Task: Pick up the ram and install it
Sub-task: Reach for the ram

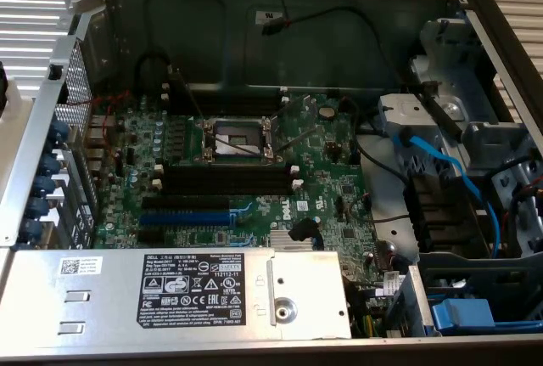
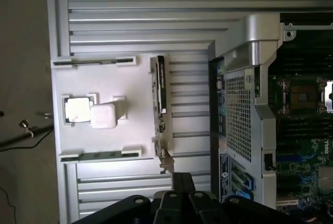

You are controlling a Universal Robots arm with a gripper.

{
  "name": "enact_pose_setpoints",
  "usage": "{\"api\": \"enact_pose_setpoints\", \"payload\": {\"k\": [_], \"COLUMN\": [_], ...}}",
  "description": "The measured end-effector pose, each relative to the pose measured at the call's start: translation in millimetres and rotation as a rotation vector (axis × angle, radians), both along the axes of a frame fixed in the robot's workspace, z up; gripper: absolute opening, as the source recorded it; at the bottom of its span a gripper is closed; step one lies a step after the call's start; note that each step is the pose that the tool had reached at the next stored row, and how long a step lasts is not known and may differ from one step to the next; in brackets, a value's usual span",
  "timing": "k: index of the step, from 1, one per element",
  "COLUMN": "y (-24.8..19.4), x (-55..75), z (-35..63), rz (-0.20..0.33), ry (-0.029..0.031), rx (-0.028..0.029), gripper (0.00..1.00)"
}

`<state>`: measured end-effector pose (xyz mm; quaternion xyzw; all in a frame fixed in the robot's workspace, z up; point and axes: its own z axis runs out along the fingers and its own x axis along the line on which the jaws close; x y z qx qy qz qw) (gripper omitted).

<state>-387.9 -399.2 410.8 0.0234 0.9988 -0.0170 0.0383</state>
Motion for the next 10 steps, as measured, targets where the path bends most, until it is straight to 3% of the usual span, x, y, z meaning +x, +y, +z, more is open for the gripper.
{"api": "enact_pose_setpoints", "payload": {"k": [5, 10], "y": [0.1, 0.1], "x": [-13.4, -29.1], "z": [-0.3, -0.5], "rz": [0.014, 0.017], "ry": [0.0025, 0.0183], "rx": [0.0, 0.0002], "gripper": [0.11, 0.11]}}
